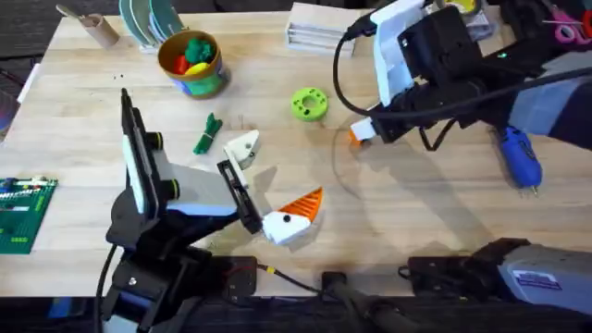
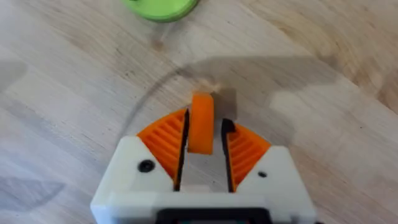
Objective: Pick up the gripper from the table and insert it into the empty holder that is missing its gripper. Then pick up a screw, insert it into the mounting hole, and use the screwdriver to tighten it. Finally, clean up the table by picking up the vegetable and placing it into the bucket.
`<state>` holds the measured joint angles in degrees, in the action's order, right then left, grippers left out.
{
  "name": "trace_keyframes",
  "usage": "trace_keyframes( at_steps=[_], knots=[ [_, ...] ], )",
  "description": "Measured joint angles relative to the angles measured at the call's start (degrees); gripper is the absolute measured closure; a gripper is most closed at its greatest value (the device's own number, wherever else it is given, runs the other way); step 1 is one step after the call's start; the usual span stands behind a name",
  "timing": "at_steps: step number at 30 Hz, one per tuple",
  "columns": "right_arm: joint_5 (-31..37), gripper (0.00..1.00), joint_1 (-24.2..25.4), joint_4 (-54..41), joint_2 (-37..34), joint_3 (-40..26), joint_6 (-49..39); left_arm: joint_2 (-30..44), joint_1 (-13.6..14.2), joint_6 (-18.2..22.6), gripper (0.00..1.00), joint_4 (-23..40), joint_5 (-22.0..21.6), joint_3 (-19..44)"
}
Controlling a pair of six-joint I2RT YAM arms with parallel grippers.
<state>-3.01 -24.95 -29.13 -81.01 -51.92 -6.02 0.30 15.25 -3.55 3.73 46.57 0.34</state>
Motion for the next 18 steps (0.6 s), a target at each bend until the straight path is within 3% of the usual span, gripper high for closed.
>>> trace_keyframes(
  at_steps=[5, 12, 18],
  knots=[
    [-0.02, 0.601, 0.0, 0.48, 0.0, 0.0, 0.0, 0.01, 0.0, 0.0, 0.008, 0.0, 0.0, 0.0],
    [0.0, 0.834, 0.0, 0.52, 0.0, 0.0, 0.0, 0.0, 0.0, 0.01, 0.007, 0.0, 0.0, 0.0],
    [0.03, 0.918, 0.0, 0.65, 0.0, 0.0, -0.02, 0.0, 0.0, 0.0, 0.007, 0.0, 0.0, 0.0]
  ],
)
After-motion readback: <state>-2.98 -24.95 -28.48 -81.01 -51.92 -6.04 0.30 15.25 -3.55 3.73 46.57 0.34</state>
